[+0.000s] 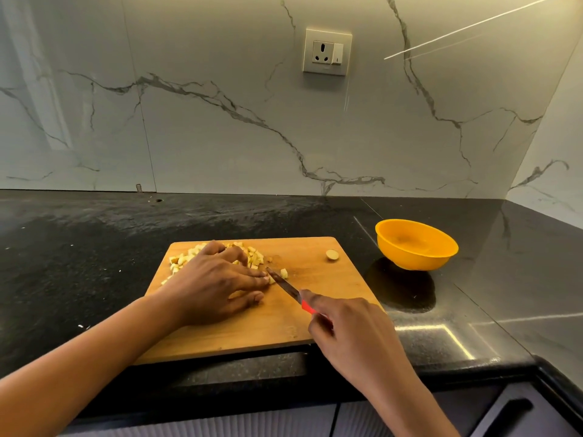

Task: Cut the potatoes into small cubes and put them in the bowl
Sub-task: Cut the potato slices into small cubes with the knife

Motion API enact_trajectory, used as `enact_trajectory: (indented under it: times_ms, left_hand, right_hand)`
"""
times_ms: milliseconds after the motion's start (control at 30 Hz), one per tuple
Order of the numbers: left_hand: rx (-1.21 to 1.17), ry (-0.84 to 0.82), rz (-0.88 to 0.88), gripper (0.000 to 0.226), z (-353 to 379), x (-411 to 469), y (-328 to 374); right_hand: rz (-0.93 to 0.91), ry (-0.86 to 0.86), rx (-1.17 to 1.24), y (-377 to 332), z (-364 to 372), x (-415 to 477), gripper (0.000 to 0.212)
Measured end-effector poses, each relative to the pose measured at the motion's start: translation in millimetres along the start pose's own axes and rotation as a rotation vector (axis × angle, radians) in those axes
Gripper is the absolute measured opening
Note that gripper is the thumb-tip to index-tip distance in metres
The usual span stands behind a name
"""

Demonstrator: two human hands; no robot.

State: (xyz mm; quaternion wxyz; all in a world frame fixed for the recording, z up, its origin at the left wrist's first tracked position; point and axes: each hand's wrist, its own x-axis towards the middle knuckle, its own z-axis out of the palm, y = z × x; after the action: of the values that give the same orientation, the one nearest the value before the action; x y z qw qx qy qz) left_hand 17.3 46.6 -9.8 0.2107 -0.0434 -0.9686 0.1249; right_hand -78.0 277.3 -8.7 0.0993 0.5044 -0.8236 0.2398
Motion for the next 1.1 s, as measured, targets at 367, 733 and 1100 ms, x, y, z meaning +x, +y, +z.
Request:
enact_trajectory:
  times_ms: [367, 733, 1100]
  left_hand:
    - [0.002, 0.021, -0.024, 0.061, -1, 0, 2]
    - [-0.048, -0.183, -0.016, 0.069, 4, 39, 9]
    - [-0.216, 0.106, -0.25, 0.051, -13, 25, -38]
  right_hand:
    - [-0.047, -0.105, -0.081, 3, -27, -9, 0.046]
    - [0.258, 0.232, 0.183, 42, -2, 44, 0.047]
    - [0.339, 0.23, 0.288, 49, 15, 52, 0.043]
